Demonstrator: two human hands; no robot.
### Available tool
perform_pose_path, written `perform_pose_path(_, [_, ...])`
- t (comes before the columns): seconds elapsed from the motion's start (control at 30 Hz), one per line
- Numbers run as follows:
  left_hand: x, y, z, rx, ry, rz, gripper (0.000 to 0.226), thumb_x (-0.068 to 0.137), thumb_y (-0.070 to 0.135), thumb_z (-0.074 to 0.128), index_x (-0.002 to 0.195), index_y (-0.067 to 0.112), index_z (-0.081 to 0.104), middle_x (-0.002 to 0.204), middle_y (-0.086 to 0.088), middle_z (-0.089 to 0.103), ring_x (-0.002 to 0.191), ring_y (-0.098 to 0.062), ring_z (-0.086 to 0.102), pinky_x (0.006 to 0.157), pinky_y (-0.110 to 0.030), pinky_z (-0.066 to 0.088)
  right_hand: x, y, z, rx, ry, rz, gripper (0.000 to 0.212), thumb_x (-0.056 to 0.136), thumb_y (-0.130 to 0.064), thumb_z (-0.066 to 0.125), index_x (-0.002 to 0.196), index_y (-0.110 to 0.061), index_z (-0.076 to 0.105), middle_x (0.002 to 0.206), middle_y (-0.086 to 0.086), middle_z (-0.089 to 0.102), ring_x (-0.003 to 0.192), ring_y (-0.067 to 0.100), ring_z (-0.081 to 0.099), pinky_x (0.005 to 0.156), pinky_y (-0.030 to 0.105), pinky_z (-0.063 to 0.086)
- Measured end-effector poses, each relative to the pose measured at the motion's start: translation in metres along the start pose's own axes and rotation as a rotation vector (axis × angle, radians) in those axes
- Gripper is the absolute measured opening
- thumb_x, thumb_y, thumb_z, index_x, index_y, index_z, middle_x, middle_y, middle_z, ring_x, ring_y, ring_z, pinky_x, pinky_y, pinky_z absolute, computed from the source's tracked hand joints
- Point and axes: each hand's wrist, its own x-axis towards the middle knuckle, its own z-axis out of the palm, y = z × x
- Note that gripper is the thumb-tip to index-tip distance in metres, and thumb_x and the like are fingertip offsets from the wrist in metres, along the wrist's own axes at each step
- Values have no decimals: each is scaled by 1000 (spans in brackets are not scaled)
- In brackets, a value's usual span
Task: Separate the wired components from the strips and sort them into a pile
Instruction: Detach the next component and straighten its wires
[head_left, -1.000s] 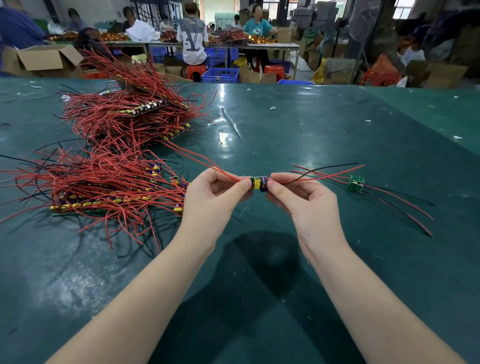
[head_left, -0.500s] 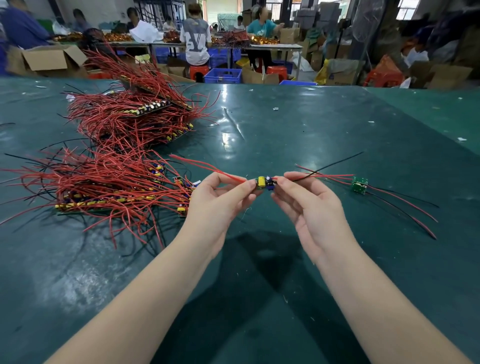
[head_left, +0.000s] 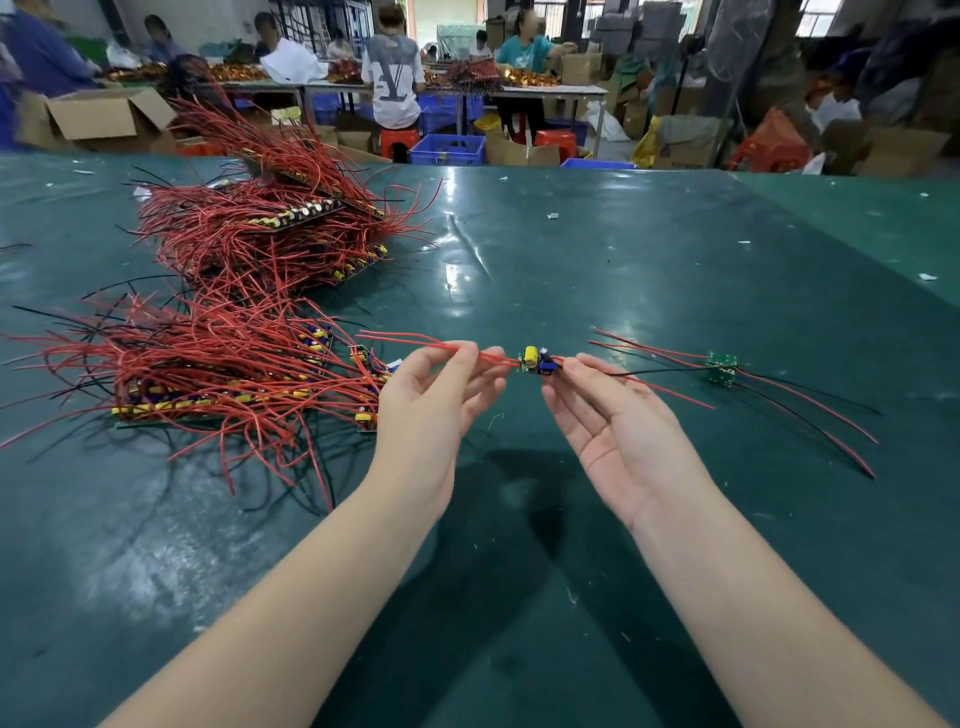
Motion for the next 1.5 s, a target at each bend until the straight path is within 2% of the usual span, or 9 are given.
perform_pose_path(0.2, [0, 2, -3, -36, 71, 61, 8, 90, -4, 59, 86, 1, 55, 86, -16, 71, 75, -16, 70, 69, -22, 56, -1, 2, 3, 33, -26, 5, 10, 86, 5, 62, 86, -4, 62, 81, 15, 74, 77, 22, 74, 63, 25, 58])
perform_pose_path(0.47, [1, 1, -2, -90, 139, -6, 12, 91, -4, 59, 85, 3, 52, 83, -14, 65, 69, -14, 69, 69, -20, 57, -2, 6, 7, 163, -50, 96, 12, 84, 3, 64, 80, -8, 67, 84, 12, 74, 77, 19, 74, 62, 24, 57])
perform_pose_path(0.57, [3, 4, -3, -85, 139, -6, 11, 92, -3, 58, 85, 3, 52, 81, -14, 66, 68, -15, 70, 66, -20, 57, -2, 5, 7, 97, -99, 52, 8, 77, 0, 67, 79, -8, 69, 87, 15, 74, 82, 22, 74, 64, 25, 58])
perform_pose_path(0.7, [6, 9, -8, -73, 120, 53, 11, 98, 6, 52, 88, 1, 54, 72, -11, 71, 71, -20, 72, 64, -22, 56, -1, 1, 5, 9, -89, -1, 6, 88, -5, 63, 93, -3, 66, 95, 19, 74, 88, 26, 73, 67, 27, 58])
perform_pose_path(0.9, [11, 15, -13, -117, 146, 98, 6, 97, 3, 53, 91, 3, 55, 90, -15, 69, 75, -19, 71, 68, -23, 57, 4, -7, -1, -76, -12, -78, 22, 99, -19, 51, 94, -4, 65, 93, 14, 75, 84, 26, 73, 67, 27, 58])
perform_pose_path(1.03, [13, 17, -17, -141, 137, 101, 6, 97, 2, 51, 93, 5, 54, 91, -14, 68, 78, -20, 72, 71, -25, 58, 5, -11, -4, -110, 14, -78, 15, 97, -14, 56, 94, -4, 67, 89, 14, 75, 81, 24, 74, 65, 25, 58])
perform_pose_path(1.27, [12, 13, -13, -160, -17, -25, 4, 91, 8, 61, 94, 10, 61, 93, -10, 71, 87, -18, 70, 80, -27, 58, 5, -12, -3, -67, -66, -61, 8, 88, 2, 61, 91, -3, 66, 83, 13, 73, 79, 22, 73, 67, 22, 57])
perform_pose_path(1.4, [7, 6, -11, -81, -192, -175, 33, 74, 10, 70, 106, 8, 62, 98, -12, 71, 88, -19, 70, 81, -29, 58, 3, -9, -2, -104, -114, -44, 10, 88, 4, 59, 88, -3, 66, 82, 13, 73, 77, 21, 73, 68, 23, 57])
perform_pose_path(1.5, [6, 4, -11, -16, -196, -113, 19, 80, -2, 66, 98, 3, 65, 93, -12, 72, 84, -17, 70, 76, -24, 57, 3, -10, -2, -145, -109, -38, 9, 88, 4, 60, 89, -2, 66, 78, 11, 73, 75, 20, 73, 66, 23, 57])
